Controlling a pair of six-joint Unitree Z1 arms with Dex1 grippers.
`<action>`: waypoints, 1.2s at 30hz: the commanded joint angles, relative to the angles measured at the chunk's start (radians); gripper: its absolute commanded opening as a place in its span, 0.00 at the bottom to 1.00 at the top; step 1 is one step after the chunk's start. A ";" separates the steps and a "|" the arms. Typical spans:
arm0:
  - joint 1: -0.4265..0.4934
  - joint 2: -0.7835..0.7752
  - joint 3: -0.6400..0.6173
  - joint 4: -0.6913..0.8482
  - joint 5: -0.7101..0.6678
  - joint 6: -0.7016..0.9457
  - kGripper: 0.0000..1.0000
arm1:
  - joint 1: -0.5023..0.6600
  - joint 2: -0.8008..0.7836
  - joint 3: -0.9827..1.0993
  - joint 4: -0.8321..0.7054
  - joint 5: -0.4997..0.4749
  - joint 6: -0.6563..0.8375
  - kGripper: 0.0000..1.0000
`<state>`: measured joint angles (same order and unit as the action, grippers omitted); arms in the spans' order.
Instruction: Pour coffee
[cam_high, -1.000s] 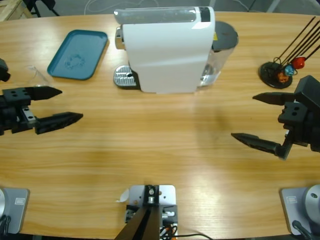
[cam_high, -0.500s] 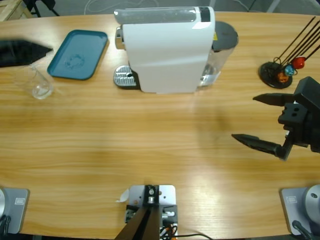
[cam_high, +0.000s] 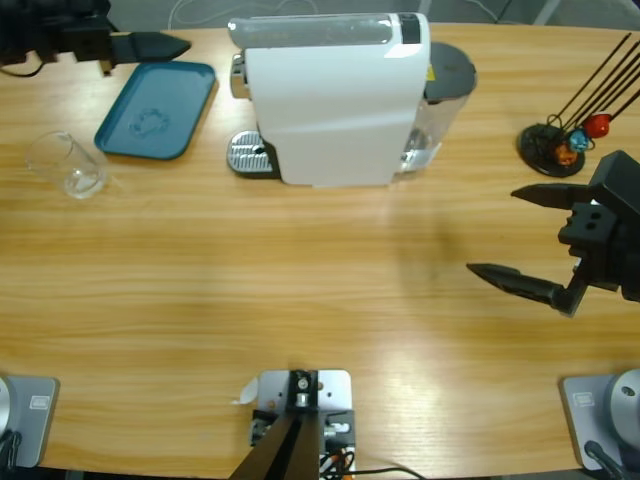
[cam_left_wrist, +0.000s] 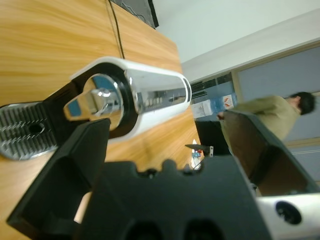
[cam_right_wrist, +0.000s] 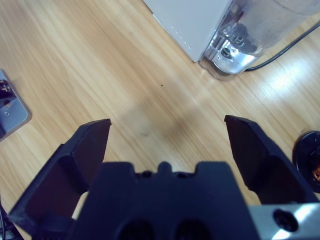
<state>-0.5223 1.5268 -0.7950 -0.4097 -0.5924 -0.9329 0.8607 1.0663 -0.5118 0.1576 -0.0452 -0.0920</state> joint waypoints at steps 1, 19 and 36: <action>0.004 0.170 -0.056 -0.089 -0.053 -0.032 0.84 | 0.009 0.018 0.001 0.014 -0.010 0.001 0.99; 0.002 0.187 -0.038 -0.100 -0.127 -0.031 0.48 | 0.009 0.024 0.001 0.014 -0.009 0.001 0.99; 0.021 0.228 -0.032 -0.150 -0.188 -0.023 0.00 | 0.009 0.027 0.001 0.016 -0.010 0.000 0.98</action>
<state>-0.5065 1.7082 -0.8519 -0.5056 -0.7320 -0.9544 0.8607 1.0663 -0.5119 0.1582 -0.0462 -0.0920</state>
